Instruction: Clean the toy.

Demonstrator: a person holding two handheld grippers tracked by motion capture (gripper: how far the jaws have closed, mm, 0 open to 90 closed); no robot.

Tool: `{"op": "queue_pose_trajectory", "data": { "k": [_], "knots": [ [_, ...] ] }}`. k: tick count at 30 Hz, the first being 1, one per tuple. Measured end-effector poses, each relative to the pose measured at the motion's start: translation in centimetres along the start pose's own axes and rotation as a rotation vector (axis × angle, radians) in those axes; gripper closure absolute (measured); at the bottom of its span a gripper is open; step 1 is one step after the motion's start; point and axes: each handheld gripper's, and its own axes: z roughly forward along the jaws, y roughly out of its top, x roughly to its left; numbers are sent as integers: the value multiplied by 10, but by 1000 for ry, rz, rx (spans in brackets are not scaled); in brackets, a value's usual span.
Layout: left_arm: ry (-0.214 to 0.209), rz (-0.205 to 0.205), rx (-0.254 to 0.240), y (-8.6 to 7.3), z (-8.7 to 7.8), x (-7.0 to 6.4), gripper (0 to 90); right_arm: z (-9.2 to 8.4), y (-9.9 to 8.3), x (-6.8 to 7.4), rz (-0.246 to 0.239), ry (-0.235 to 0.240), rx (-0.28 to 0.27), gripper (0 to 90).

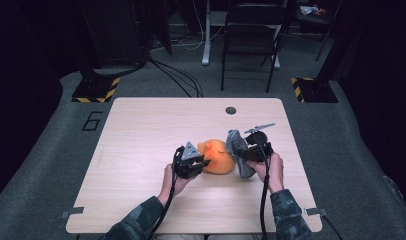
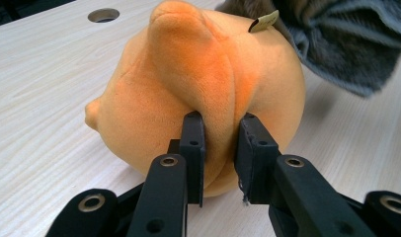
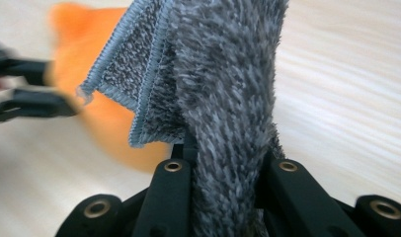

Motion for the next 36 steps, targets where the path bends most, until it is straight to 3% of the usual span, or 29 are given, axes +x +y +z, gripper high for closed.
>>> {"op": "queue_pose_trajectory", "data": {
  "k": [4, 7, 11, 13, 16, 19, 23, 25, 27, 31, 33, 36],
  "knots": [
    [11, 21, -1, -1, 0, 0, 712, 16, -1, 10, -24, -26, 35, 778],
    [46, 72, -23, -2, -1, -4, 592, 19, -3, 6, -1, -34, 18, 778],
    [92, 139, 10, -6, 4, -13, 441, 22, -5, -1, 17, -53, -7, 778],
    [111, 160, 3, -7, 6, -15, 439, 22, -6, -2, 18, -49, -12, 778],
    [127, 179, -7, -9, 9, -14, 557, 23, -6, -1, 19, -53, -26, 777],
    [126, 173, -7, -14, 11, -11, 708, 25, -7, 0, 8, -48, -37, 778],
    [133, 156, -10, -13, 9, -10, 787, 21, -5, 2, 6, -53, -47, 777],
    [129, 136, -13, -12, 7, -9, 799, 17, -4, 3, 2, -51, -52, 778],
    [113, 91, -17, -9, 4, -6, 806, 11, 0, 6, -7, -52, -71, 778],
    [78, 20, -34, -4, -1, -5, 812, -5, 8, 20, -20, -24, -122, 777],
    [52, -6, -45, -1, -3, -8, 813, -11, 12, 33, -54, -8, -147, 777],
    [36, 6, -40, 2, -5, -13, 813, -11, 14, 50, -100, 16, -152, 777]
  ]
}}
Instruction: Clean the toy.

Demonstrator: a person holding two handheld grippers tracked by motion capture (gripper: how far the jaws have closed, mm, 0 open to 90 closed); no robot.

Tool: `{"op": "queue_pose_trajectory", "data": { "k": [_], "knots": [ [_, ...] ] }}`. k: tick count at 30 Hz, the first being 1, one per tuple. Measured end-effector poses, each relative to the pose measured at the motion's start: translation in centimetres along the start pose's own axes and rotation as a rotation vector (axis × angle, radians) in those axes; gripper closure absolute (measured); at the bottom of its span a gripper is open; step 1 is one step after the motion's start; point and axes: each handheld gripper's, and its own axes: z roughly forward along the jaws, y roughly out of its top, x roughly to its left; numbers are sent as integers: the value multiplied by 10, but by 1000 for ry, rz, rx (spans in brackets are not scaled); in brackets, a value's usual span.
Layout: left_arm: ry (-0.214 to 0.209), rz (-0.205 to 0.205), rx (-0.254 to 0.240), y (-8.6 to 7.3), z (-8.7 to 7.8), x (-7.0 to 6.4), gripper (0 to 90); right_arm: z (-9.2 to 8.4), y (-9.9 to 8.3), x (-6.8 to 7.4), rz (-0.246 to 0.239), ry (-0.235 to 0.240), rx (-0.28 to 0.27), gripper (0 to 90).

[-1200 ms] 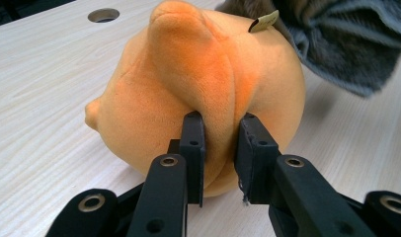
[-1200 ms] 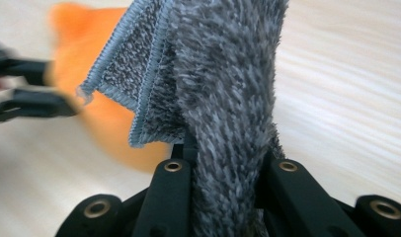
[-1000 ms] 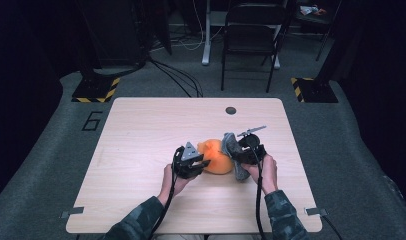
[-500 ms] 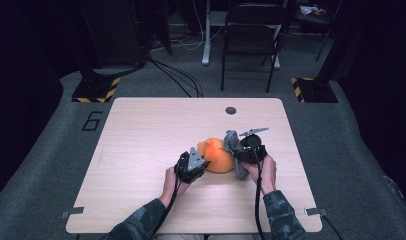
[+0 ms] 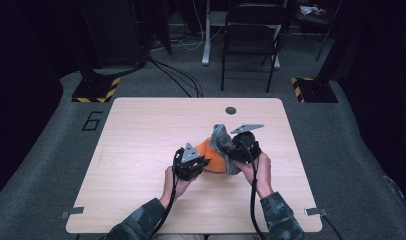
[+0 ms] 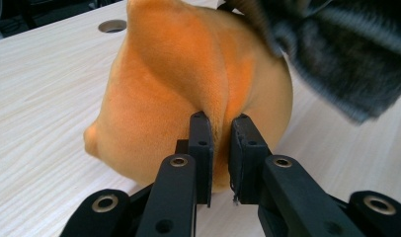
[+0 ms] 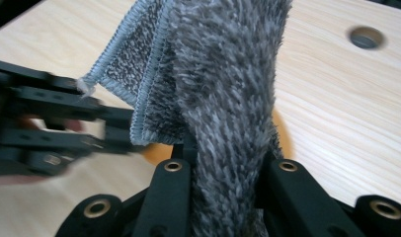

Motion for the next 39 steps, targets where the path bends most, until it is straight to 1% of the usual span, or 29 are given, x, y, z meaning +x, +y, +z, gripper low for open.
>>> {"op": "queue_pose_trajectory", "data": {
  "k": [1, 2, 3, 4, 6, 7, 9, 12, 13, 14, 16, 17, 19, 20, 23, 26, 30, 31, 35, 36, 39],
  "knots": [
    [-6, -1, 7, 0, 0, 0, 812, 3, 1, 7, -17, -6, 7, 777],
    [5, 5, 5, -1, 1, 0, 811, 6, 1, 10, -27, -14, 17, 777],
    [8, 10, 13, -2, 2, 1, 811, 10, 0, 12, -29, -19, 23, 777],
    [9, 8, 23, -4, 3, 2, 809, 14, -2, 12, -19, -16, 23, 777],
    [11, 14, 29, -5, 5, 4, 803, 22, -5, 11, -32, -27, 41, 778],
    [4, 15, 42, -5, 5, 5, 801, 24, -6, 11, -33, -32, 40, 778],
    [11, 26, 42, -6, 6, 5, 797, 26, -7, 11, -41, -37, 47, 778],
    [9, 38, 52, -6, 6, 5, 792, 25, -8, 8, -52, -46, 61, 778],
    [9, 40, 53, -6, 6, 5, 791, 25, -9, 7, -38, -48, 63, 778],
    [8, 40, 53, -6, 6, 5, 790, 24, -9, 4, -44, -49, 67, 778],
    [9, 41, 52, -6, 7, 6, 788, 24, -11, -1, -25, -65, 85, 778],
    [9, 41, 48, -7, 7, 6, 788, 25, -12, -4, -20, -67, 87, 778],
    [7, 48, 47, -7, 7, 6, 785, 25, -16, -12, 3, -57, 92, 778],
    [1, 49, 52, -6, 7, 7, 784, 26, -17, -15, 12, -61, 90, 778],
    [5, 46, 46, -7, 7, 7, 782, 27, -20, -23, 27, -72, 103, 778],
    [2, 45, 48, -7, 7, 7, 779, 30, -26, -32, 62, -74, 119, 778],
    [-1, 46, 52, -6, 8, 7, 778, 34, -31, -39, 94, -79, 133, 779],
    [-1, 45, 51, -6, 8, 7, 778, 35, -33, -40, 94, -89, 135, 778],
    [-8, 42, 54, -6, 8, 8, 777, 40, -40, -48, 122, -94, 158, 779],
    [-7, 43, 54, -6, 8, 8, 776, 42, -41, -49, 128, -96, 156, 779],
    [-4, 45, 54, -6, 8, 7, 775, 46, -46, -52, 137, -105, 173, 779]
  ]
}}
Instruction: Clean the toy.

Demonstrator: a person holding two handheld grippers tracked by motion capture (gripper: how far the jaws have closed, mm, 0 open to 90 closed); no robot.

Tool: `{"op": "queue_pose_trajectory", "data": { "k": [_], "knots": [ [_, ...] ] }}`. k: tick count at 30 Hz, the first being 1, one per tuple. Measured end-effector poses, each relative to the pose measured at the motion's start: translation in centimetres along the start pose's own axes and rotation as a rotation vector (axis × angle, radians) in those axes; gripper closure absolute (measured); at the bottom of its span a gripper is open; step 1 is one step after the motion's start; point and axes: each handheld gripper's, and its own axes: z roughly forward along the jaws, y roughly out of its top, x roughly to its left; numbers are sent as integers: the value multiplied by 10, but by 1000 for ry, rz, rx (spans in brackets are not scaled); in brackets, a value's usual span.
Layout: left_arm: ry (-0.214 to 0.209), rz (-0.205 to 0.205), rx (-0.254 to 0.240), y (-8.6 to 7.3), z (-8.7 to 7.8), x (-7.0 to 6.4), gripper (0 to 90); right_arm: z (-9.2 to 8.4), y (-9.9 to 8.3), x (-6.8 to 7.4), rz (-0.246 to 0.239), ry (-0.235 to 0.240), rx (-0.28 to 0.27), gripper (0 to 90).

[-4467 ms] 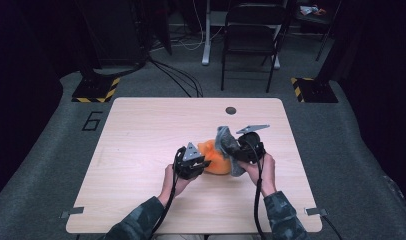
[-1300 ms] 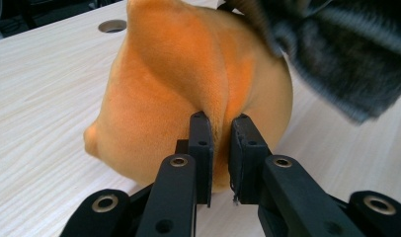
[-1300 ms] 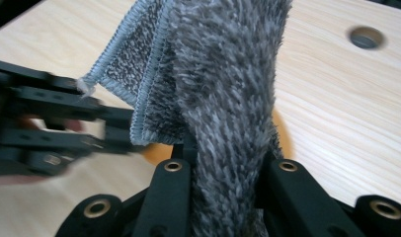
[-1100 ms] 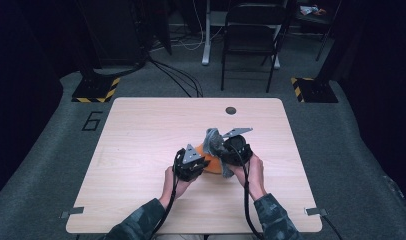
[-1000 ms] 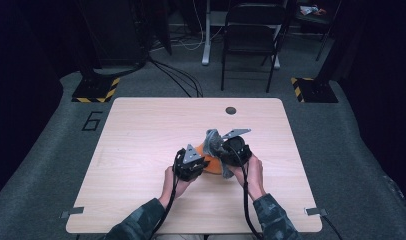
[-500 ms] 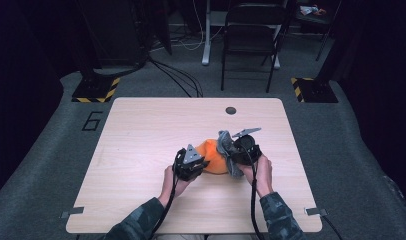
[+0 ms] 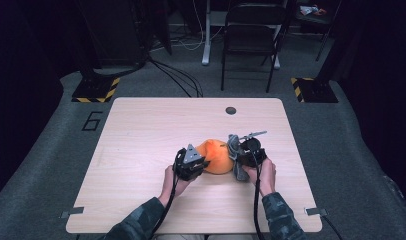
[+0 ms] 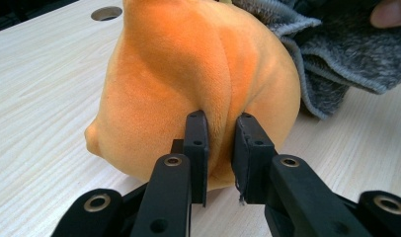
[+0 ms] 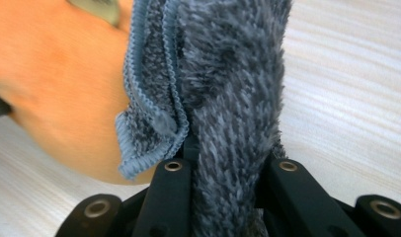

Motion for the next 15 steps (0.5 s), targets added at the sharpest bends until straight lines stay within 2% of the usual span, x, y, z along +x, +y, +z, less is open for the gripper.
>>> {"op": "queue_pose_trajectory", "data": {
  "k": [3, 7, 8, 11, 13, 14, 15],
  "knots": [
    [2, -3, -6, 0, 1, 0, 775, 7, -5, -4, 10, -18, 27, 779],
    [-1, -9, -2, -1, 0, 1, 775, 26, -15, -12, 27, -35, 102, 779],
    [2, -7, -2, -1, 0, 2, 774, 29, -17, -15, 38, -22, 98, 779],
    [6, -6, -1, -1, 0, 3, 774, 23, -13, -15, 32, -23, 109, 779],
    [8, -19, -8, -1, 0, 3, 774, 14, -8, -16, 27, -21, 105, 779],
    [10, -19, -9, -1, 0, 4, 774, 9, -6, -16, 28, -23, 94, 779],
    [10, -20, -8, -2, 0, 5, 775, -1, -2, -16, 32, -17, 61, 779]
  ]
}}
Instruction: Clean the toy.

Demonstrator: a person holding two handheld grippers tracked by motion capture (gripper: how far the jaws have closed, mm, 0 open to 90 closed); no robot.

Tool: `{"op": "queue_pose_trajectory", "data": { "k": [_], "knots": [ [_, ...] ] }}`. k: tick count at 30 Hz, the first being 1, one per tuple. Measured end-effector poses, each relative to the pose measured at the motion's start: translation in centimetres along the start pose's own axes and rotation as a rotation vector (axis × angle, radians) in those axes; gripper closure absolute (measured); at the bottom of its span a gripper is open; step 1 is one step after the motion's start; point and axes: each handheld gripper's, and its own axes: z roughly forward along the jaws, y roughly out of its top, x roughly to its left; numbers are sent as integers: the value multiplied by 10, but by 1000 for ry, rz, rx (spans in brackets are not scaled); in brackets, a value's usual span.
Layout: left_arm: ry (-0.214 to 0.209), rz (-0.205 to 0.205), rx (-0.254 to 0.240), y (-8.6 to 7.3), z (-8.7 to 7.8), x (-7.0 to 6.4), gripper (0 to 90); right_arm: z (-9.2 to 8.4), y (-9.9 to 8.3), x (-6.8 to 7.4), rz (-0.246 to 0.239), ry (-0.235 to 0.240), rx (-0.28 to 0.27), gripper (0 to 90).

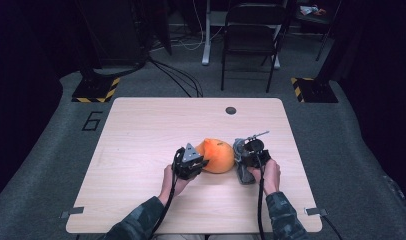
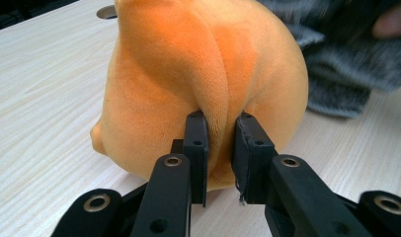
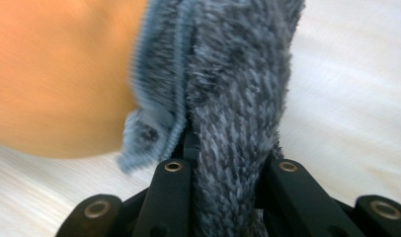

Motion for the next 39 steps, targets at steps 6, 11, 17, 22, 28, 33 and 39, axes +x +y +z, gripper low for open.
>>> {"op": "queue_pose_trajectory", "data": {
  "k": [6, 11, 17, 22, 28, 33, 39],
  "knots": [
    [3, 14, 5, 0, -1, -2, 782, -49, 20, 26, -52, 106, -190, 779],
    [-2, 35, 1, 2, -1, -8, 782, -60, 27, 74, -168, 141, -225, 779],
    [-13, 16, 7, -1, -1, -6, 783, -27, 23, 81, -192, 81, -178, 781],
    [-8, 15, 0, 0, 0, -5, 784, -29, 21, 74, -194, 55, -156, 782],
    [-14, 12, 7, 0, -1, -4, 785, -25, 19, 60, -173, 25, -121, 782],
    [-15, 11, -1, 0, 1, -3, 785, -21, 15, 48, -142, 20, -100, 781],
    [-11, 18, 3, 0, 2, -4, 785, -13, 10, 37, -104, 14, -52, 781]
  ]
}}
